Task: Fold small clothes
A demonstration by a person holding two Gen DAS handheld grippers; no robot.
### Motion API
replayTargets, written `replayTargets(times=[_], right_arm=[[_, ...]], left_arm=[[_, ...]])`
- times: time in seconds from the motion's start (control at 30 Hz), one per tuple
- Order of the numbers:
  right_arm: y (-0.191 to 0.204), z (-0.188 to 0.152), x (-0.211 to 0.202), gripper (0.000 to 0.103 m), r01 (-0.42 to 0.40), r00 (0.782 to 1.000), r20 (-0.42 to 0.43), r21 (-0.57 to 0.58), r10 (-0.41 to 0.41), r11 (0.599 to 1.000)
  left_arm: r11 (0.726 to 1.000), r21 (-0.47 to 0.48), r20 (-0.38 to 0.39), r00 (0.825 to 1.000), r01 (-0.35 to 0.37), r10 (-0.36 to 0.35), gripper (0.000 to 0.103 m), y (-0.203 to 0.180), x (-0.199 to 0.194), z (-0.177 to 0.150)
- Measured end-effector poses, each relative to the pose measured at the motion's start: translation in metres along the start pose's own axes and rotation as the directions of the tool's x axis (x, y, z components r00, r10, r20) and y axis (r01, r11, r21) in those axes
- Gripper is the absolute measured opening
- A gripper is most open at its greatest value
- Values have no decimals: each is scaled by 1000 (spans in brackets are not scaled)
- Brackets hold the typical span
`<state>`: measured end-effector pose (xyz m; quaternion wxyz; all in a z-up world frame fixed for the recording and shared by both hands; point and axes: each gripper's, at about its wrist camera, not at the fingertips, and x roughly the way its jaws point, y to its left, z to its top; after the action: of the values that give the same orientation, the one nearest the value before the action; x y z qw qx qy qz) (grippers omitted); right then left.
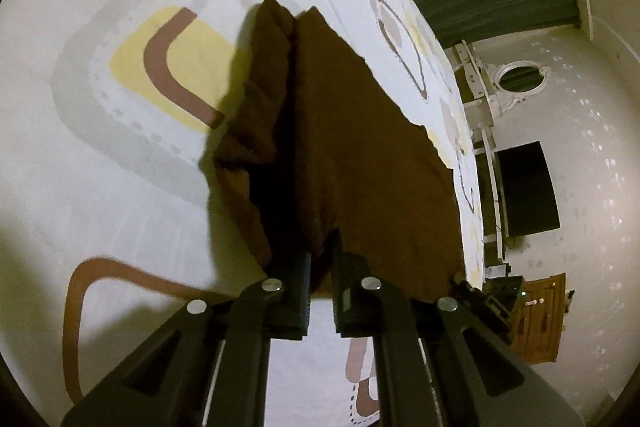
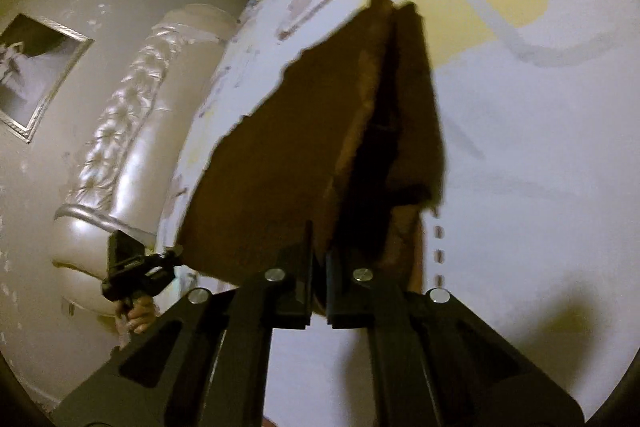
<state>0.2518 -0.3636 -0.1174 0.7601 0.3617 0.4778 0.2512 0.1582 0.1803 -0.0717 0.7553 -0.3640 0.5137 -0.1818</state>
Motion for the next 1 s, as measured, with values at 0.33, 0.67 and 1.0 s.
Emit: replayTargets(times=[0.33,0.67,1.0], right_arm=[[-7,0,-15,3,-4,1000,-9,1,4,1000],[-42,-17,-2,3,37,999,-30,78,-34,996],[-46,-12,-24,46,-17,1000,14,130,16,991]], left_arm=[[997,-74,21,1000,0,1,8,18,-8,-15],[993,-116,12,1000,6,-5,4,43,-2,-20],[999,-26,49,998,31,-30,41,29,-30,-26]])
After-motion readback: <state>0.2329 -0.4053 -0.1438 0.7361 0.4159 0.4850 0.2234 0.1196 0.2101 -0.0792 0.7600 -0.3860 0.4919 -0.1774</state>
